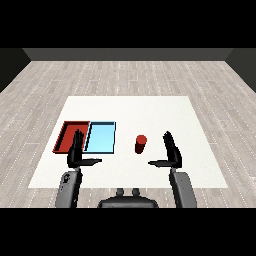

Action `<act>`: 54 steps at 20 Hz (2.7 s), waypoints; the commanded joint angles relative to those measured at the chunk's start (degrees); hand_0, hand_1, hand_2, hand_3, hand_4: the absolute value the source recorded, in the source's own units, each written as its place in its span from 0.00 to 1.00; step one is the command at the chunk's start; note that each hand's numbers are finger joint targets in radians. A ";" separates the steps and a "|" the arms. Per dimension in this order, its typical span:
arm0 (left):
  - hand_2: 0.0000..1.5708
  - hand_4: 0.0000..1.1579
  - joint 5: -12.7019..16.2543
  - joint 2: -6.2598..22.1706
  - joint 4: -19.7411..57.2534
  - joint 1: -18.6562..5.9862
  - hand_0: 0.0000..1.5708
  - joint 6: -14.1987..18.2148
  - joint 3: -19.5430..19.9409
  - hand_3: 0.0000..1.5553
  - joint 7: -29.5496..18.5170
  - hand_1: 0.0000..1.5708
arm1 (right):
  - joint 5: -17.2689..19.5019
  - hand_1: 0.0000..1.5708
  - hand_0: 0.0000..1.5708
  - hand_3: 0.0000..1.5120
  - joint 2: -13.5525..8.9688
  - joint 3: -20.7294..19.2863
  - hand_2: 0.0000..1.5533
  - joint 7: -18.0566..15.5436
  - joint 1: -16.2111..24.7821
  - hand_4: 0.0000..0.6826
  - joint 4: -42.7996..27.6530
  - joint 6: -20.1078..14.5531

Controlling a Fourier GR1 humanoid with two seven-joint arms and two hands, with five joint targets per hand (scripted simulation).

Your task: Pick the red can and put it in the red box

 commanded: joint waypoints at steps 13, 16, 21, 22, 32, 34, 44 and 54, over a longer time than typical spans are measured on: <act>0.00 0.00 -0.67 0.18 -3.50 3.71 0.00 -0.72 0.24 0.00 -0.82 0.00 | -1.24 0.00 0.00 0.00 -0.15 -0.47 0.00 0.60 -0.68 0.00 0.25 -0.52; 0.00 0.00 0.24 -0.31 2.34 -0.72 0.00 -1.56 0.53 0.00 -2.66 0.00 | -2.35 0.00 0.00 0.00 0.25 -1.22 0.00 -0.26 -4.14 0.00 5.72 0.54; 0.00 0.00 -1.33 -2.37 -4.11 2.89 0.00 1.41 -1.99 0.00 1.39 0.00 | -4.06 0.00 0.00 0.00 1.15 -2.48 0.00 0.95 -10.49 0.00 10.86 -1.43; 0.00 0.00 2.41 1.65 -2.77 1.39 0.00 -2.48 2.34 0.00 1.72 0.00 | -4.08 0.00 0.00 0.00 1.48 -2.27 0.00 -1.12 -12.23 0.00 14.91 -1.57; 0.00 0.00 1.53 -1.47 -2.64 0.36 0.00 0.00 0.09 0.00 2.13 0.00 | -8.32 0.00 0.00 0.00 1.50 0.19 0.00 -7.16 -19.74 0.00 28.98 -4.05; 0.00 0.00 4.33 1.88 -0.50 -1.92 0.00 -3.11 3.59 0.00 2.45 0.00 | -9.83 0.00 0.00 0.00 1.51 1.99 0.00 -11.69 -17.62 0.00 31.49 -4.54; 0.00 0.00 5.17 2.87 -0.09 1.42 0.00 -5.48 4.45 0.00 -1.81 0.00 | -14.37 0.00 0.00 0.00 1.51 5.78 0.00 -11.85 -16.92 0.00 31.17 -7.06; 0.00 0.00 2.15 -1.07 -6.58 4.14 0.00 -1.75 -0.56 0.00 1.98 0.00 | -18.97 0.00 0.00 0.00 1.51 7.64 0.00 -20.01 -28.19 0.00 49.28 -8.57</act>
